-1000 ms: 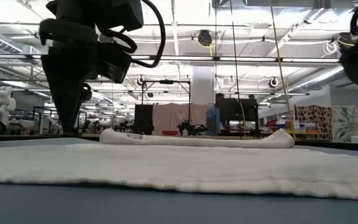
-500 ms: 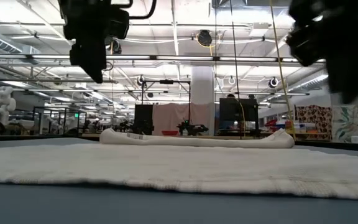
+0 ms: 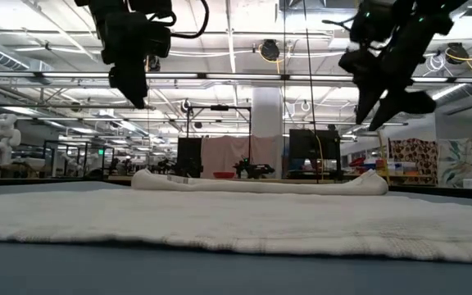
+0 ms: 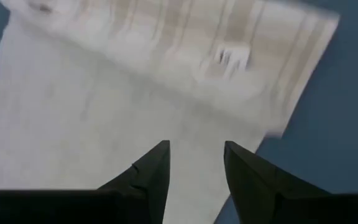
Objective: Roll towel
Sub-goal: Fold the white towel
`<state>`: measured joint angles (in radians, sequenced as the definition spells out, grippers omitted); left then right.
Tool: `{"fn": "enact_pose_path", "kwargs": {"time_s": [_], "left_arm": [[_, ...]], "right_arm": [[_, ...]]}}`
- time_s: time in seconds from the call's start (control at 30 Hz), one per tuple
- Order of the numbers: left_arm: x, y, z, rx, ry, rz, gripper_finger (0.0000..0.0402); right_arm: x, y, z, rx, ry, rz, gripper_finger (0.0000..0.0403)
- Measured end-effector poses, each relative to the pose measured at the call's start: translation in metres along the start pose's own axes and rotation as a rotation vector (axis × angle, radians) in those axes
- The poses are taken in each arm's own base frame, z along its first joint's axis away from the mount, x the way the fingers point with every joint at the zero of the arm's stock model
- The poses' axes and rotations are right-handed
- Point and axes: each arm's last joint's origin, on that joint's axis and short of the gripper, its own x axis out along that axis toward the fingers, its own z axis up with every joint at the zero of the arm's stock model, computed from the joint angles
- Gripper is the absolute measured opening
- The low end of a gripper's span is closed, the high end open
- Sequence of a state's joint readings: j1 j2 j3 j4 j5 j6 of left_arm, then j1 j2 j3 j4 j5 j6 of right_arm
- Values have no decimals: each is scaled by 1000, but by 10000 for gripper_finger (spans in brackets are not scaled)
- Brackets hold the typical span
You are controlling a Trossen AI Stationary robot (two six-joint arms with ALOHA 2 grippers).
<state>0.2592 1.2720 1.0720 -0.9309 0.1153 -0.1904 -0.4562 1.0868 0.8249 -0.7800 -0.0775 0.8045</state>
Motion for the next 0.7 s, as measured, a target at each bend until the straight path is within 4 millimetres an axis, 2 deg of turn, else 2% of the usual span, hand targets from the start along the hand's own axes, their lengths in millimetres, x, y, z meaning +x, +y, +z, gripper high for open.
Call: {"fn": "enact_pose_path", "kwargs": {"time_s": [0.17, 0.37, 0.47, 0.57, 0.7], "left_arm": [[-4, 14, 5, 207, -23, 77, 239], [-6, 28, 3, 220, 16, 325, 239], [-6, 29, -1, 86, 31, 342, 239], [-5, 30, -3, -93, 13, 346, 239], [0, 37, -8, -181, 41, 296, 239]], "right_arm": [[10, -17, 27, -157, -32, -7, 160], [21, -27, 49, -335, -108, 82, 185], [32, -37, 57, -305, -102, 93, 187], [45, -50, 59, -223, -22, 48, 186], [54, -57, 57, -169, 75, 66, 187]]}}
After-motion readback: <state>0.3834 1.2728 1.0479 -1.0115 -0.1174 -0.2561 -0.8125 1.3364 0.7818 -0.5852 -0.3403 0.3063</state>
